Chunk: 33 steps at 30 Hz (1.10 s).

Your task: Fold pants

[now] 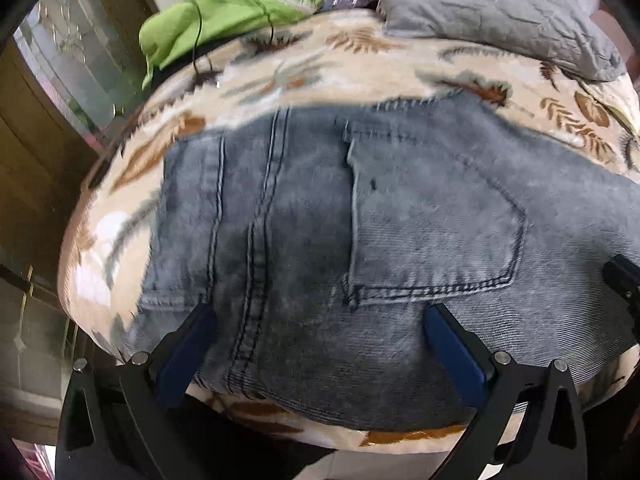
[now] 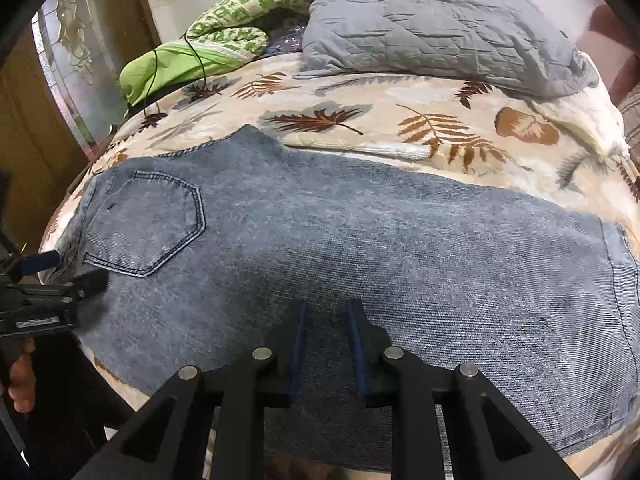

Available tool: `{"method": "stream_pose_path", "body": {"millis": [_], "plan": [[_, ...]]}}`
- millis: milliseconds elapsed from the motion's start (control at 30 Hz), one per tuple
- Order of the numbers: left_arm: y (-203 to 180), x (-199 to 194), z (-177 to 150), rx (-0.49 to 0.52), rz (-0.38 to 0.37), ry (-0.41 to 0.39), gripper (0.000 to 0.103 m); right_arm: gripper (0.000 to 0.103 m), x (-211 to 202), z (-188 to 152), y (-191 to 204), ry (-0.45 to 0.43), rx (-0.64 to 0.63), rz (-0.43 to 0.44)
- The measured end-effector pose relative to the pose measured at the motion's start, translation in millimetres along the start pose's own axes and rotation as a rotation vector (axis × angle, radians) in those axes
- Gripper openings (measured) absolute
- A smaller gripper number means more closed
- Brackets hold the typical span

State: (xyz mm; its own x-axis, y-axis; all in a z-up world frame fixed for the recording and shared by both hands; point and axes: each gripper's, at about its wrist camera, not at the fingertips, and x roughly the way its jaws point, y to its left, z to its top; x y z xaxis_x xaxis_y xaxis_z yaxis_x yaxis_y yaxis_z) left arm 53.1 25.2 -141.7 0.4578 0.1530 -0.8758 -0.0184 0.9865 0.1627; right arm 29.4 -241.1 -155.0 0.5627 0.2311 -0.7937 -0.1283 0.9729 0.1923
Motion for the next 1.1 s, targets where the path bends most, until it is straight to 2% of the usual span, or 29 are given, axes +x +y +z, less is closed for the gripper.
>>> {"method": "stream_pose_path", "body": {"millis": [100, 267, 633, 900, 1033, 1100], "plan": [[4, 2, -2, -0.021, -0.02, -0.001, 0.103, 0.024, -1, -2, -2, 0.001, -0.009, 0.007], [-1, 2, -4, -0.006, 0.001, -0.014, 0.103, 0.024, -3, -5, -4, 0.005, -0.023, 0.014], [-1, 4, -9, -0.008, -0.01, -0.038, 0.103, 0.024, -10, -14, -13, 0.014, -0.043, 0.04], [-1, 2, -3, -0.007, -0.005, -0.002, 0.103, 0.024, -17, -20, -16, 0.014, -0.056, 0.046], [-11, -9, 0, 0.039, 0.032, -0.008, 0.103, 0.024, -32, -20, -21, -0.052, -0.055, 0.019], [-20, -20, 2, 0.066, 0.012, -0.04, 0.103, 0.024, -39, -18, -32, -0.088, -0.012, -0.006]]}}
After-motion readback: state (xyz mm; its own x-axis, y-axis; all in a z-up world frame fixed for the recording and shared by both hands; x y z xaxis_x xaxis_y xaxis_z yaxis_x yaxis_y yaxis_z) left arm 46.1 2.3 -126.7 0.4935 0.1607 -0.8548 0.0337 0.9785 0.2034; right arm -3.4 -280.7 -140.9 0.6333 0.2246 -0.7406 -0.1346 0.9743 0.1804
